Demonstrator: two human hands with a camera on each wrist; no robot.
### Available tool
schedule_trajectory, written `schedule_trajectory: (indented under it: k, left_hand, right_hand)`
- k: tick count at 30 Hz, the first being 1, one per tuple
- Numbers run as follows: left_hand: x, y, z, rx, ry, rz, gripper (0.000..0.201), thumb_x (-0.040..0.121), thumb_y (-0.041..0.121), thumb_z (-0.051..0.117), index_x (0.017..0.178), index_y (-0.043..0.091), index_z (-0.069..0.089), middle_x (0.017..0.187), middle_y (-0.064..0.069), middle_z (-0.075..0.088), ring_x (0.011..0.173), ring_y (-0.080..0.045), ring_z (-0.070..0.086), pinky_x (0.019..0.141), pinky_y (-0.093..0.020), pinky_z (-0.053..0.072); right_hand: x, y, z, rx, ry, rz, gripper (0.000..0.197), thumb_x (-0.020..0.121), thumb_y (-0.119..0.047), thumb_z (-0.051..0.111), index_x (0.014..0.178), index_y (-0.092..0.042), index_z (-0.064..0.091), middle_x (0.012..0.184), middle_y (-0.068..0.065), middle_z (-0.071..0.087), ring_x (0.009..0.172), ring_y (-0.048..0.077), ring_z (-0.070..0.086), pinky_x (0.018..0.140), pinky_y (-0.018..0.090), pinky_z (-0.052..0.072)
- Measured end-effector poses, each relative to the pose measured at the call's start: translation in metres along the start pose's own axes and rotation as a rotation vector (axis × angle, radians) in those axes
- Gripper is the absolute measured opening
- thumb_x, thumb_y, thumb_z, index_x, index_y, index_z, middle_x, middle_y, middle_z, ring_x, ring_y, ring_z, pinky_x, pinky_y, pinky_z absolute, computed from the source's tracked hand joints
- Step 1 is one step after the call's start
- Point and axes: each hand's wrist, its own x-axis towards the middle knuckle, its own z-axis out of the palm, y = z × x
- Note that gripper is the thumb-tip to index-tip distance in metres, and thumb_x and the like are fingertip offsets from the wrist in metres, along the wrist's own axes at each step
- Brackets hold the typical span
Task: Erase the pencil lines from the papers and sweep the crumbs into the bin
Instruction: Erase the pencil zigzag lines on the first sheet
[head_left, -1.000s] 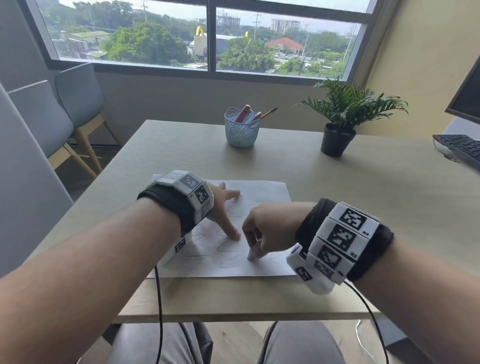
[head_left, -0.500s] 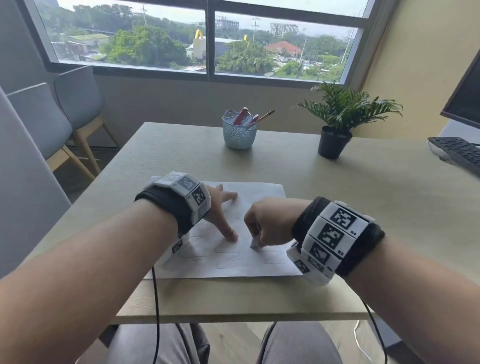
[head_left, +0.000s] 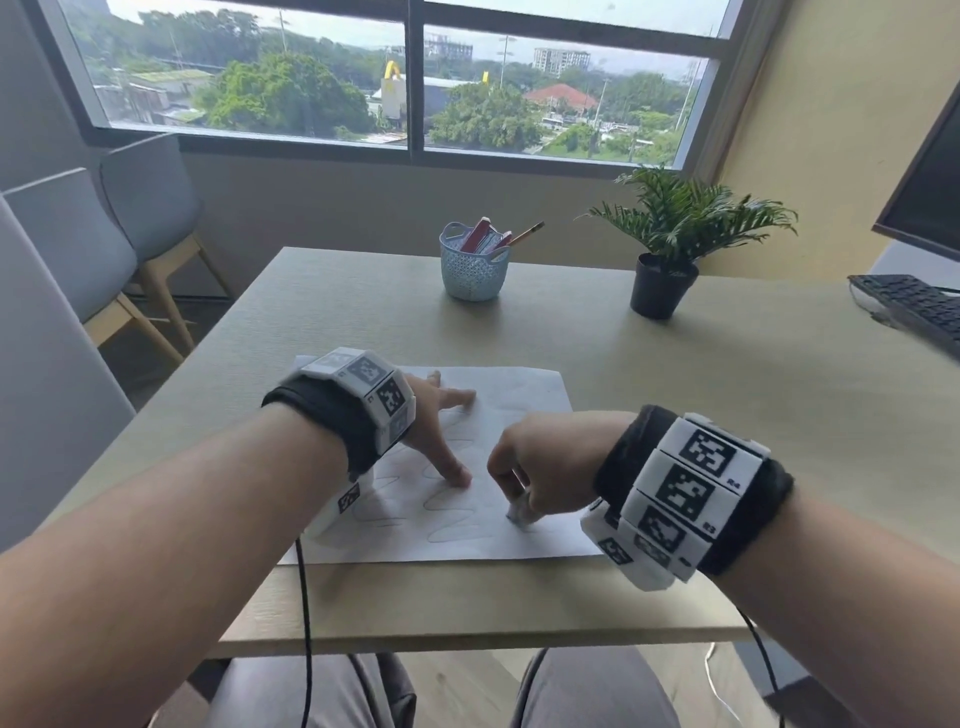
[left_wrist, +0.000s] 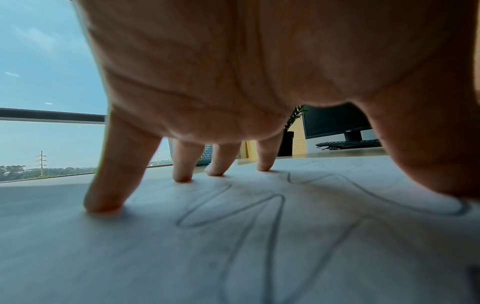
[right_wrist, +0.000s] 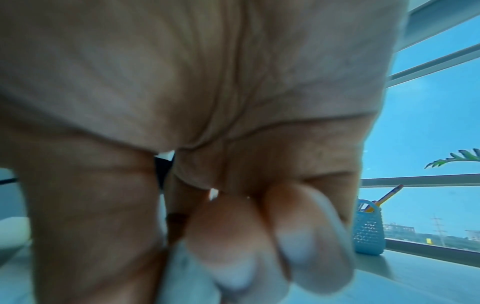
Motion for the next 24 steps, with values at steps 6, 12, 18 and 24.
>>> schedule_trajectory:
  k: [6, 12, 18, 24]
  left_hand:
    - [-0.001, 0.0, -0.001, -0.002, -0.004, -0.001, 0.115, 0.058, 0.078, 0.067, 0.146, 0.053, -0.003, 0.159, 0.006, -0.011, 0.147, -0.022, 0.006, 0.115, -0.044, 0.012]
    - [0.0, 0.0, 0.0, 0.002, -0.003, -0.002, 0.115, 0.057, 0.079, 0.067, 0.145, 0.053, -0.004, 0.159, 0.006, -0.012, 0.147, -0.022, 0.006, 0.115, -0.044, 0.011]
    - [-0.001, 0.0, -0.002, -0.012, -0.014, -0.005, 0.115, 0.057, 0.079, 0.067, 0.145, 0.054, -0.003, 0.159, 0.008, -0.012, 0.147, -0.022, 0.005, 0.115, -0.046, 0.011]
    - [0.0, 0.0, -0.002, -0.009, -0.011, -0.005, 0.115, 0.057, 0.078, 0.067, 0.145, 0.054, -0.003, 0.159, 0.008, -0.011, 0.147, -0.021, 0.004, 0.115, -0.046, 0.011]
  right_hand:
    - [0.007, 0.01, -0.009, 0.007, 0.024, 0.063, 0.013, 0.086, -0.03, 0.069, 0.084, -0.019, 0.063, 0.088, -0.003, 0.063, 0.069, 0.011, 0.052, 0.052, 0.022, 0.034]
    - [-0.001, 0.005, 0.001, 0.031, -0.02, 0.022, 0.011, 0.084, -0.028, 0.069, 0.086, -0.017, 0.066, 0.087, 0.0, 0.066, 0.068, 0.014, 0.054, 0.052, 0.021, 0.036]
    - [0.004, 0.017, -0.01, 0.02, 0.019, 0.109, 0.015, 0.084, -0.032, 0.071, 0.087, -0.018, 0.066, 0.084, -0.004, 0.062, 0.064, 0.009, 0.05, 0.053, 0.022, 0.037]
    - [-0.006, 0.012, 0.002, 0.033, -0.033, 0.063, 0.015, 0.085, -0.03, 0.069, 0.09, -0.016, 0.067, 0.092, 0.001, 0.068, 0.064, 0.011, 0.052, 0.051, 0.021, 0.035]
